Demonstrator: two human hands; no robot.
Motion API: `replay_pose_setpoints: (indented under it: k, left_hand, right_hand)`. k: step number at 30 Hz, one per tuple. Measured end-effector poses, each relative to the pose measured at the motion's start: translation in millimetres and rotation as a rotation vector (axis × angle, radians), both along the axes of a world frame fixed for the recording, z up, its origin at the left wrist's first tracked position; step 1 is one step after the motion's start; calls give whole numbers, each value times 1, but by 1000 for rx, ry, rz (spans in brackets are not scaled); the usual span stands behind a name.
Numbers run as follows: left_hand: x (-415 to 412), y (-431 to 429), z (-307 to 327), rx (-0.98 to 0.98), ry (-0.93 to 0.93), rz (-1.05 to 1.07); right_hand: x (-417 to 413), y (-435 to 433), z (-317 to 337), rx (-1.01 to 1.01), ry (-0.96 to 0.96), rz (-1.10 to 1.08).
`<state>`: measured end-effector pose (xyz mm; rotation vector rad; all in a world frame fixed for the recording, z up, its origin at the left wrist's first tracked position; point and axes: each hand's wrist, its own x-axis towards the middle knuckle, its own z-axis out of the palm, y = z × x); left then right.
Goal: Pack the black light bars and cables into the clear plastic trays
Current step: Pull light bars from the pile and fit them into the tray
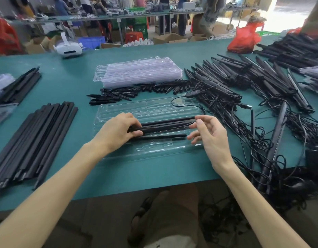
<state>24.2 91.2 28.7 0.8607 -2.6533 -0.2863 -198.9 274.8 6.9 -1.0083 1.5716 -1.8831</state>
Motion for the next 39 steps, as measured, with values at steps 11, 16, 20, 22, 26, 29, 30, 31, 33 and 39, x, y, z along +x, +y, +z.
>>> replay_pose_setpoints:
  k: [11,16,20,22,26,29,30,31,33,39]
  left_hand:
    - [-2,-8,0,170,100,24]
    - [-1,-8,0,215,132,36]
    - [-1,-8,1,223,135,35]
    - [1,-8,1,215,135,34]
    - [2,-9,-2,180,161,34]
    - [0,-8,-6,130,158,47]
    - [0,-8,-8,110,151,55]
    - [-1,-8,-9,87,147,64]
    - [-1,-7,-10,34,151,80]
    - [0,-3,-5,-226,66,-12]
  right_hand:
    - [0,0,-1,8,8,2]
    - [-1,0,-1,9,8,6]
    - [-1,-1,-1,9,10,7]
    - [-1,0,-1,8,12,8]
    - [-1,0,-1,10,19,9]
    - [-1,0,-1,9,25,9]
    - [-1,-1,-1,9,26,8]
    - [-1,0,-2,8,26,7]
    - [-1,-1,-1,7,25,8]
    - [-1,-2,-2,3,21,12]
